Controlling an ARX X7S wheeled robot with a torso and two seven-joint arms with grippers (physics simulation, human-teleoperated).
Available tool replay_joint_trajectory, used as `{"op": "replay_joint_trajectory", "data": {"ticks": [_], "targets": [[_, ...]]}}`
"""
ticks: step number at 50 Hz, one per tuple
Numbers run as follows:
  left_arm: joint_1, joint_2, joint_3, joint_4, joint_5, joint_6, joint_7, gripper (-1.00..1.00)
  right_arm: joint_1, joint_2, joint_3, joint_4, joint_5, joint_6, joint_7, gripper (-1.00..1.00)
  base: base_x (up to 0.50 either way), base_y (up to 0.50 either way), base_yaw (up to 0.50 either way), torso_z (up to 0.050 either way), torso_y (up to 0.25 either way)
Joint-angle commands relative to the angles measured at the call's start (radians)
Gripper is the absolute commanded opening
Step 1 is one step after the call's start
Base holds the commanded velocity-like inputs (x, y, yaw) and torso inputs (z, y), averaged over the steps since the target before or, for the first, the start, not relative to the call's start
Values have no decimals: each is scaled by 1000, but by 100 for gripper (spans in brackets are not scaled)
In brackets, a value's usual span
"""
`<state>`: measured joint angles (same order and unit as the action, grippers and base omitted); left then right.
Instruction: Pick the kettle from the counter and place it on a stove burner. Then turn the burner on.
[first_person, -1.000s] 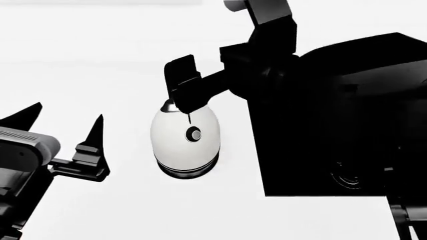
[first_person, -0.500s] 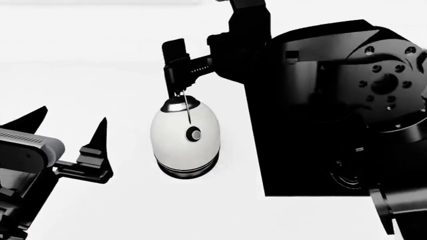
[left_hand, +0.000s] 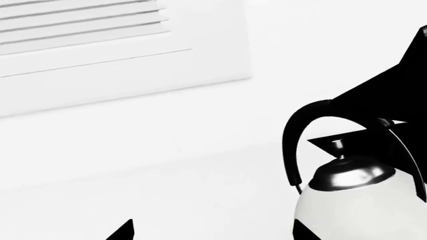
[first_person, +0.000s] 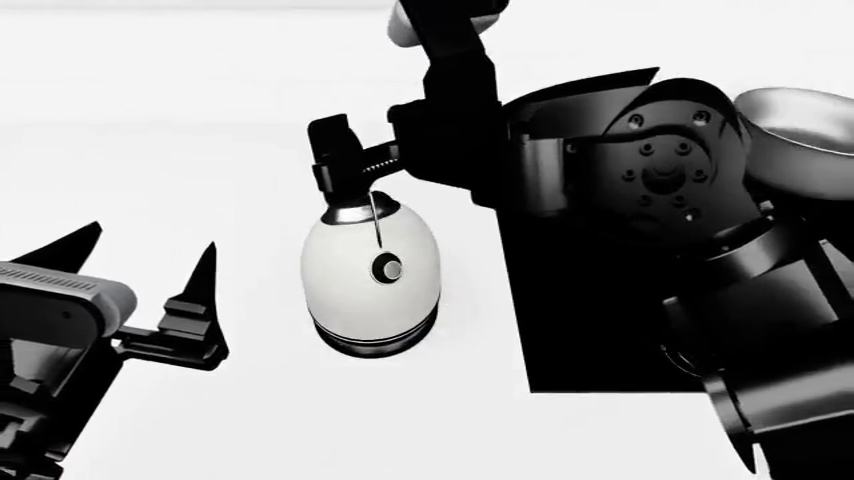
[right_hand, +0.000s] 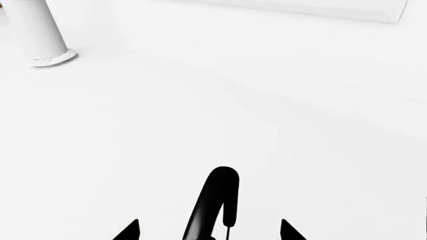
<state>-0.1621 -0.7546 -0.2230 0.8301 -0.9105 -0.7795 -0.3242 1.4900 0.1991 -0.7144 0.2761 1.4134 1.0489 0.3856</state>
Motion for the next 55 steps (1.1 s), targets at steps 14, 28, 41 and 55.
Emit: {"op": "replay_joint_trajectory", "data": {"ticks": [14,28,41,55], "targets": [[14,13,34,-35,43,28,17,100,-21,-24,-61,19,-57,-51,-117,100,0,0,0,0,0],[18,15,36,-49,49,38,21,100,-22,-5,-86,3,-109,-86,-113,-100,0,0,0,0,0],[29,2,9,-24,25,28,2,100,-18,14,-101,-22,-170,-143,-125,-100,0,0,0,0,0],[11,-7,14,-12,9,21,-5,100,13,33,-35,-70,-137,-154,-12,-100,0,0,0,0,1]]}}
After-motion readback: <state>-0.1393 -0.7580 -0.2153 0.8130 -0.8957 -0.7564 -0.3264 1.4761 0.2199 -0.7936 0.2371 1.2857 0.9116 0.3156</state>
